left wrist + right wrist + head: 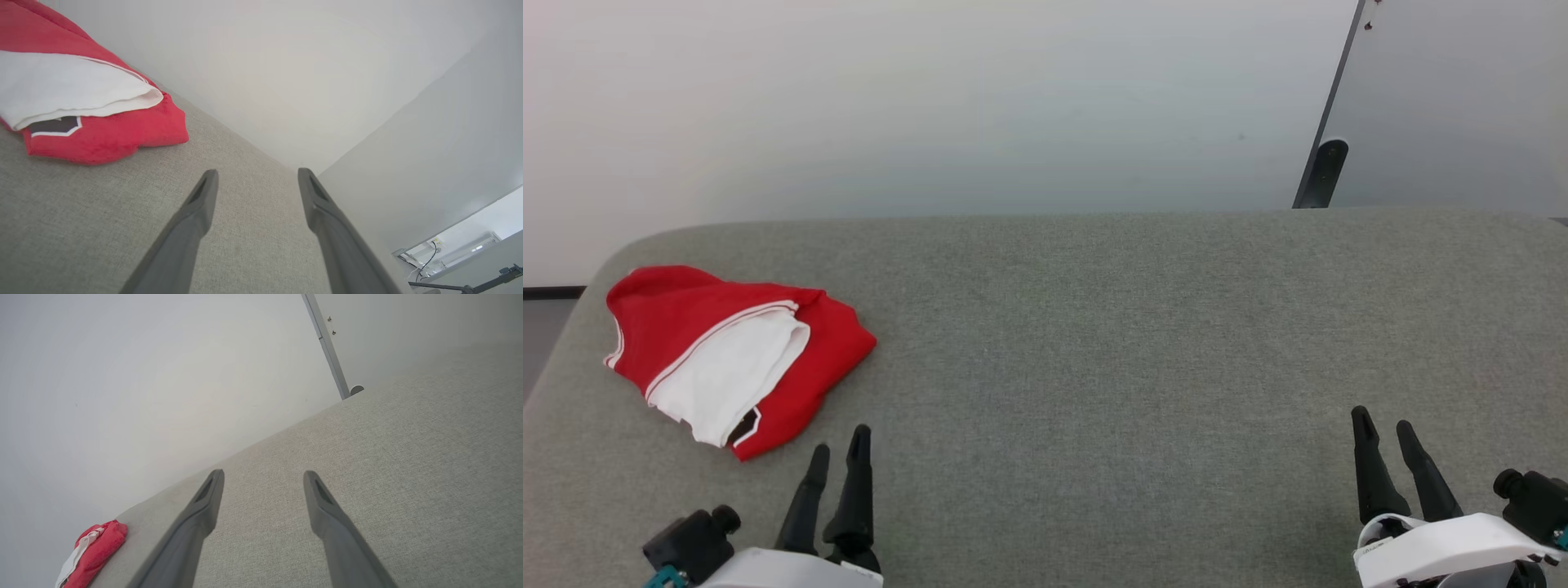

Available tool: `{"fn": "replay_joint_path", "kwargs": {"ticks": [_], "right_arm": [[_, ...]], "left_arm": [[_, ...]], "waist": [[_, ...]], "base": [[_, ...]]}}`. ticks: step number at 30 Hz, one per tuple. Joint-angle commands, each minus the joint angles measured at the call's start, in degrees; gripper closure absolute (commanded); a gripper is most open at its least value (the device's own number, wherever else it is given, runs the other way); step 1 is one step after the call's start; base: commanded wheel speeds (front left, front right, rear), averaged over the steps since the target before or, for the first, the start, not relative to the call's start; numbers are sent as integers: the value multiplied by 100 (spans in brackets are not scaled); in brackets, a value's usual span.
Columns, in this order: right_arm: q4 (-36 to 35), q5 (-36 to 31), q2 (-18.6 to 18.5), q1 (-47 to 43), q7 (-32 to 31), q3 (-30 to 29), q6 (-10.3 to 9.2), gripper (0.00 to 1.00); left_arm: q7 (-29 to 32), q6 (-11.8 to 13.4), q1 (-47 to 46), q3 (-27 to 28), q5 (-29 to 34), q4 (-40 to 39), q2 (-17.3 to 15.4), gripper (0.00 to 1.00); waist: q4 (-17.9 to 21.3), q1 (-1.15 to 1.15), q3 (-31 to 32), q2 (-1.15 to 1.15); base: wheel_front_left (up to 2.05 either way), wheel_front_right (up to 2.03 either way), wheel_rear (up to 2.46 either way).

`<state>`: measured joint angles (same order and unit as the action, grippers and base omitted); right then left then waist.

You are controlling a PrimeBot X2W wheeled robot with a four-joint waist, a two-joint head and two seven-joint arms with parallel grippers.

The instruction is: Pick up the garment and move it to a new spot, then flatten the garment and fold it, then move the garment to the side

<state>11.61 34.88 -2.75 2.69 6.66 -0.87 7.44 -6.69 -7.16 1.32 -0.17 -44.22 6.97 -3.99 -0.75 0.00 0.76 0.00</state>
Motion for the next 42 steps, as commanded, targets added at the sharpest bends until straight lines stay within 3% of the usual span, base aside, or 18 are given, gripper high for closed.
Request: {"fn": "replay_joint_path", "kwargs": {"ticks": [1, 26, 42], "right_arm": [[-59, -182, -13, -26, 64, -15, 5, 0], [-52, -1660, -16, -57, 425, 95, 5, 0], [-42, -2504, -17, -94, 626, 198, 6, 0]], "left_arm": [[-59, -35, -12, 3, 218, -119, -9, 0], [-421, -41, 190, -204, 1918, -580, -105, 0], [-618, -39, 254, -283, 2555, -692, -167, 0]], "waist": [[-2, 0, 2, 0], [14, 0, 18, 0], [15, 0, 38, 0]], "base": [[0, 0, 0], [0, 0, 0], [0, 0, 0]]}}
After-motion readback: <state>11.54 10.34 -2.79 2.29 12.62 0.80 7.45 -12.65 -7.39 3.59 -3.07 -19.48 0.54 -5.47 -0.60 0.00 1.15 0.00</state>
